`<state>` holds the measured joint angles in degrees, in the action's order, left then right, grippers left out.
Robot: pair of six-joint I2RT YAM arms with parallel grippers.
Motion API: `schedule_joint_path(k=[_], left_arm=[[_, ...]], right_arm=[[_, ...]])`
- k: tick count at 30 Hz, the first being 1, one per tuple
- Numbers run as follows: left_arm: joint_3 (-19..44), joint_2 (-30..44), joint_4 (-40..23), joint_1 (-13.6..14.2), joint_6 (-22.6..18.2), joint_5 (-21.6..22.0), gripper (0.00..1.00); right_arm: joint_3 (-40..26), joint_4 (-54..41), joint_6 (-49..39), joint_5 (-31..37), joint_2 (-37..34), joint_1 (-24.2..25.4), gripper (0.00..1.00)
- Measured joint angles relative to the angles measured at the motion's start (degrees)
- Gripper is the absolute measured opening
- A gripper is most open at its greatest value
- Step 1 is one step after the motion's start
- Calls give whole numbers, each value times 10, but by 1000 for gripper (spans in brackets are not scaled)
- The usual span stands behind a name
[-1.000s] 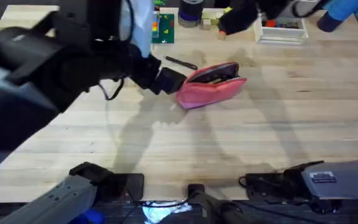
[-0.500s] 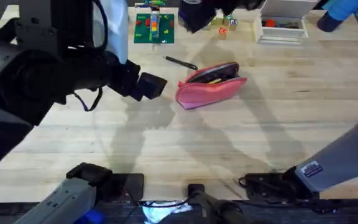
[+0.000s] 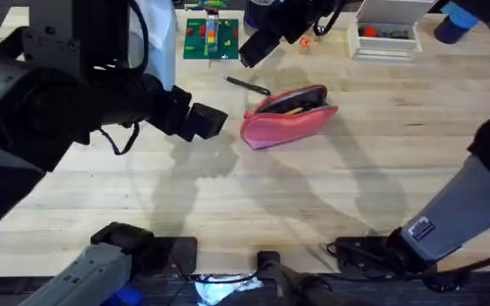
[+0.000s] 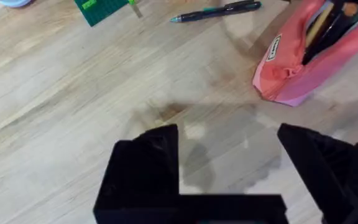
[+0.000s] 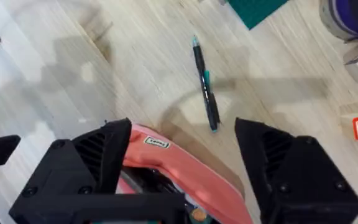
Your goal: Unzip the bag, pick up the pens from the table one at a time and place them inside, then zip the bag closed.
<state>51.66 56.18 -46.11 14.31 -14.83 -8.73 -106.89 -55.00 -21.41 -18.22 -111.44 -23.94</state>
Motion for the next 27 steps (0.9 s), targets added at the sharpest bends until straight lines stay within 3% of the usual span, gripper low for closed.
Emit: schedule_joint_path(k=[19, 27], left_arm=[[0, 0, 0, 0, 0, 0, 994], [0, 0, -2, 0, 0, 0, 994]], right_arm=[[0, 85, 47, -2, -114, -17, 996], [0, 98, 51, 43, -145, -49, 996]])
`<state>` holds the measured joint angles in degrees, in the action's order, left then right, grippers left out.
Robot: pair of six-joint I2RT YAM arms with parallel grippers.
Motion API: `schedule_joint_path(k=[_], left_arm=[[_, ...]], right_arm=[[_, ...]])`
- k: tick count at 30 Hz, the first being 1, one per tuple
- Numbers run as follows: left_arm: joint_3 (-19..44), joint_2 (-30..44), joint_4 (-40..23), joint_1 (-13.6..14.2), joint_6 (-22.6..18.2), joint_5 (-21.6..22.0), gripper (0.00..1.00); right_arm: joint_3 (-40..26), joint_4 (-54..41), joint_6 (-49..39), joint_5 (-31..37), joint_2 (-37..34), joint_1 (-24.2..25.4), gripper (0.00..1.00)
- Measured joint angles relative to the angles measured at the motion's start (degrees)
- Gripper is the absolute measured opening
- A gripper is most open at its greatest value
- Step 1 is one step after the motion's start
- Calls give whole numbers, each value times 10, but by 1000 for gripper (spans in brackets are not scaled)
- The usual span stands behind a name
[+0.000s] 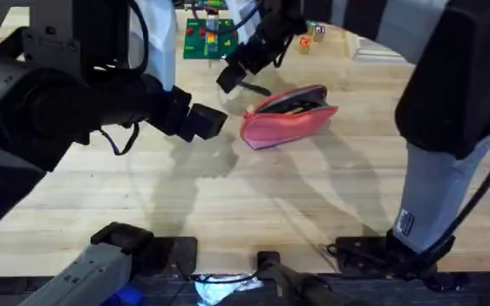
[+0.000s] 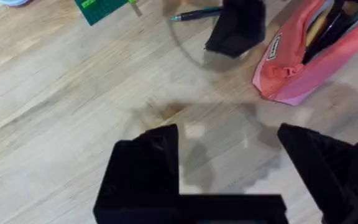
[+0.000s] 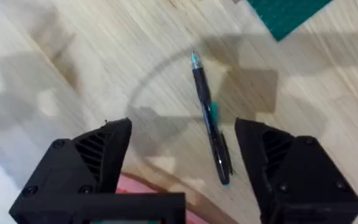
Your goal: Unzip the bag, pick up the pens from the table one at a time and place them inside, then zip the bag closed.
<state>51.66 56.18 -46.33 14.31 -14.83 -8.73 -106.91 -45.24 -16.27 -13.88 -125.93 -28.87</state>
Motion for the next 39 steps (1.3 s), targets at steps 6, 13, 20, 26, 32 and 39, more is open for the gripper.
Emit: schedule_joint_path(k=[6, 13, 20, 26, 32, 39], left_arm=[[0, 0, 0, 0, 0, 0, 995], [0, 0, 0, 0, 0, 0, 995], [0, 0, 0, 0, 0, 0, 995], [0, 0, 0, 0, 0, 0, 994], [0, 0, 0, 0, 0, 0, 995], [0, 0, 0, 0, 0, 0, 994]], right_arm=[[0, 4, 0, 51, -21, -16, 996], [0, 7, 0, 72, -32, -17, 996], [-3, 5, 0, 78, -39, -17, 996], [-7, 3, 0, 88, -42, -20, 960], [-8, 7, 0, 114, -44, -22, 694], [-8, 7, 0, 120, -45, -22, 365]])
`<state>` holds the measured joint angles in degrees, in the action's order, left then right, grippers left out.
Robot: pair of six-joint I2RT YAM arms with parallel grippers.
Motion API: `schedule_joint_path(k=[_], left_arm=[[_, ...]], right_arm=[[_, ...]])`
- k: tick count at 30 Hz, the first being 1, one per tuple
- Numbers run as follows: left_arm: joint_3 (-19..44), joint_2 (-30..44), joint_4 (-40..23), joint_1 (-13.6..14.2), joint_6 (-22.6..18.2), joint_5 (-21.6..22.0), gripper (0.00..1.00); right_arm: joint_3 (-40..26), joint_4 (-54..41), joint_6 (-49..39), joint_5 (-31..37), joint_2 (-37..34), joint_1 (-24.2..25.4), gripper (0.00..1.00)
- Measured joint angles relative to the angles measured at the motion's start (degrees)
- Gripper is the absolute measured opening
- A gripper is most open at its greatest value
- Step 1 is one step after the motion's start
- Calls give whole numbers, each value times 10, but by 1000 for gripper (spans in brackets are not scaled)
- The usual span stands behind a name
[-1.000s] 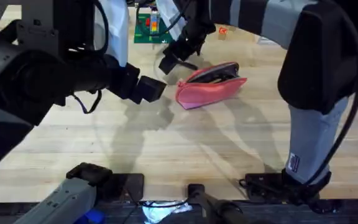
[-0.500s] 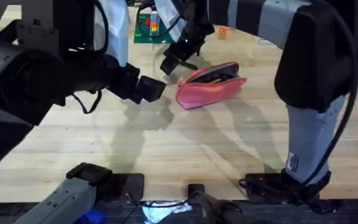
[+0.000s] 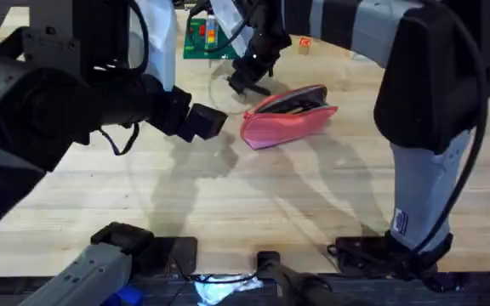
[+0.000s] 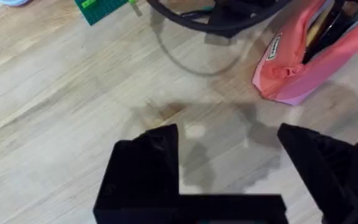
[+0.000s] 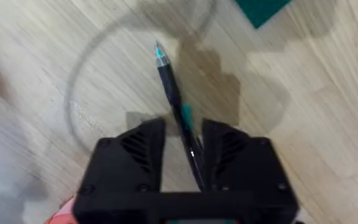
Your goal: Unzip the bag, pick up the pens from the table one at a time and place them inside, then zip the bag closed.
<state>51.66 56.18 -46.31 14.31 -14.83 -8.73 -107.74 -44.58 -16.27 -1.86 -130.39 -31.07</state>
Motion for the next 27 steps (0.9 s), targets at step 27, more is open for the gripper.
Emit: schedule_joint_path(k=[27], left_arm=[[0, 0, -13, 0, 0, 0, 994]], right_arm=[[0, 13, -51, 55, 5, 4, 31]])
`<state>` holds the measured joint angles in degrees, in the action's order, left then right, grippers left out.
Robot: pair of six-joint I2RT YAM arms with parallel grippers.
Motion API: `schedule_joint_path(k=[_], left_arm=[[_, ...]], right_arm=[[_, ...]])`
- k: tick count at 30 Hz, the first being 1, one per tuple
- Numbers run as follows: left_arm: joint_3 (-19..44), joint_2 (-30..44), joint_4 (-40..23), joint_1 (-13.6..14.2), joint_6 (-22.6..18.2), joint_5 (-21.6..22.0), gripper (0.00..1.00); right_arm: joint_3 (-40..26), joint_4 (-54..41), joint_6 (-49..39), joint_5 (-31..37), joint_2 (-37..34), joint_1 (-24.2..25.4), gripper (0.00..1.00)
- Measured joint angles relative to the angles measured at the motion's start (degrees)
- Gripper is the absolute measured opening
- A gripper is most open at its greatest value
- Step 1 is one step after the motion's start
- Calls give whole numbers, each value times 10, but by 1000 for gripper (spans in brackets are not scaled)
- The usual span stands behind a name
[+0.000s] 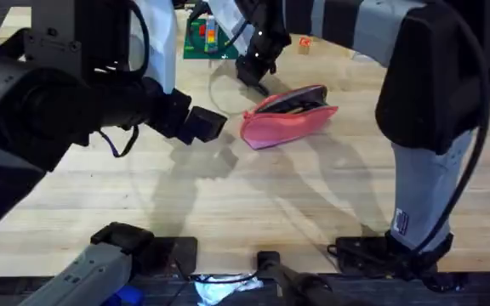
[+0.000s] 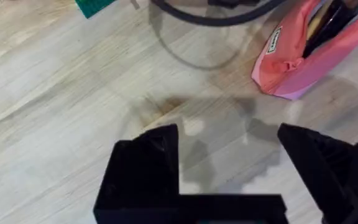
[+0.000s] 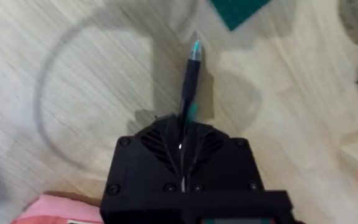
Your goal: Unzip the bag, pick up the pens from the table one at a time and place them inside, then zip the bag closed.
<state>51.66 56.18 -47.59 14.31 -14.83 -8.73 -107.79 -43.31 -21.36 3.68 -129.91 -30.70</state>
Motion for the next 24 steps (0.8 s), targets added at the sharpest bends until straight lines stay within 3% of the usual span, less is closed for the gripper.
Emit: schedule_joint_path(k=[16, 24], left_arm=[[0, 0, 0, 0, 0, 0, 995], [0, 0, 0, 0, 0, 0, 994]], right_arm=[[0, -2, -55, 33, 96, 28, 32], [0, -54, -115, 37, 133, 31, 32]])
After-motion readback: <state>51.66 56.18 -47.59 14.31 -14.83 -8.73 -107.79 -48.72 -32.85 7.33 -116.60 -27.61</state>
